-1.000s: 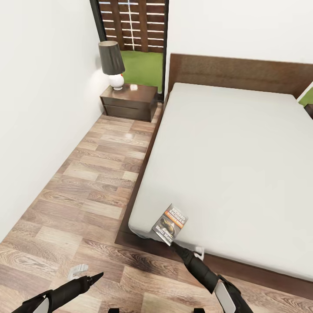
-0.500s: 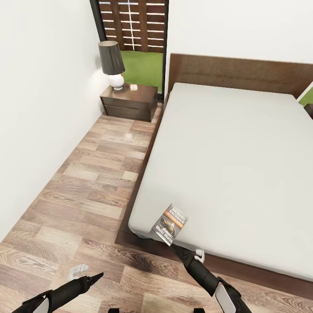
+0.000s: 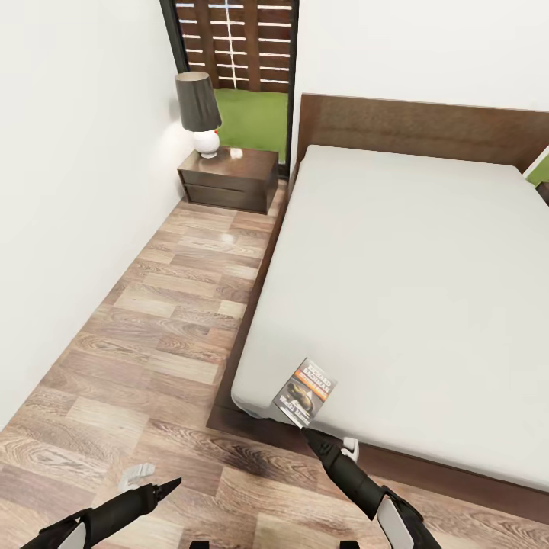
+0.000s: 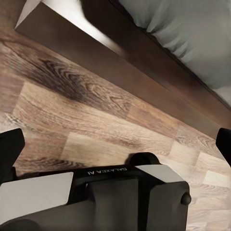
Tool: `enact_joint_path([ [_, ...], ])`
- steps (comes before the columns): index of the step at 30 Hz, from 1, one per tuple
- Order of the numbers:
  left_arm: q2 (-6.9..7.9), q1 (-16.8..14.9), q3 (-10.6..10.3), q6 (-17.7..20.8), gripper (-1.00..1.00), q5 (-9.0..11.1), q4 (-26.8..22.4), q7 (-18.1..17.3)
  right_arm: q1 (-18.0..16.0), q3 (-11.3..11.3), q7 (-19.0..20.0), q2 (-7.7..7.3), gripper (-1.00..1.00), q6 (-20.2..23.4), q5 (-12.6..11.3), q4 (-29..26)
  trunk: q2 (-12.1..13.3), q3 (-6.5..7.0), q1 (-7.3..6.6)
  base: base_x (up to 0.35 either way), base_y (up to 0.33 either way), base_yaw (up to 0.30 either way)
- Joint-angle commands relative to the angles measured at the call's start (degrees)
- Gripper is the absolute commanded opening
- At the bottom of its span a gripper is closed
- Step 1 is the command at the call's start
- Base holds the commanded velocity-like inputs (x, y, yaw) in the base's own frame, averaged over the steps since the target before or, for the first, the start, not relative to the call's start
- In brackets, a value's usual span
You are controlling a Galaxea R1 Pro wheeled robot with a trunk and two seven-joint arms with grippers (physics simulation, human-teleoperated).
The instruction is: In the bedroom, move the book from the bed onto either nightstand, and place the two sandals side by side next to the bed.
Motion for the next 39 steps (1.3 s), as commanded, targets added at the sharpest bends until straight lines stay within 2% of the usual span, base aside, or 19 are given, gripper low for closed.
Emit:
enact_joint_path([
  [1, -0.01, 0.0, 0.5, 0.2, 1.0, -0.3, 0.0, -0.3, 0.0, -0.3, 0.2, 0.06, 1.0, 0.5, -0.1, 0.0, 0.0, -0.04, 0.0, 0.0, 0.003, 0.0],
  [21, -0.01, 0.0, 0.4, 0.2, 1.0, -0.3, 0.0, -0.3, 0.0, -0.5, 0.3, 0.03, 1.0, 0.5, -0.1, -0.1, 0.0, -0.04, 0.0, 0.0, 0.019, 0.0],
  [39, -0.04, 0.0, 0.4, 0.2, 1.0, -0.3, 0.0, -0.4, 0.0, -0.6, 0.3, -0.02, 1.0, 0.6, -0.1, -0.1, -7.3, -3.27, 3.96, 0.0, 0.0, 0.0],
])
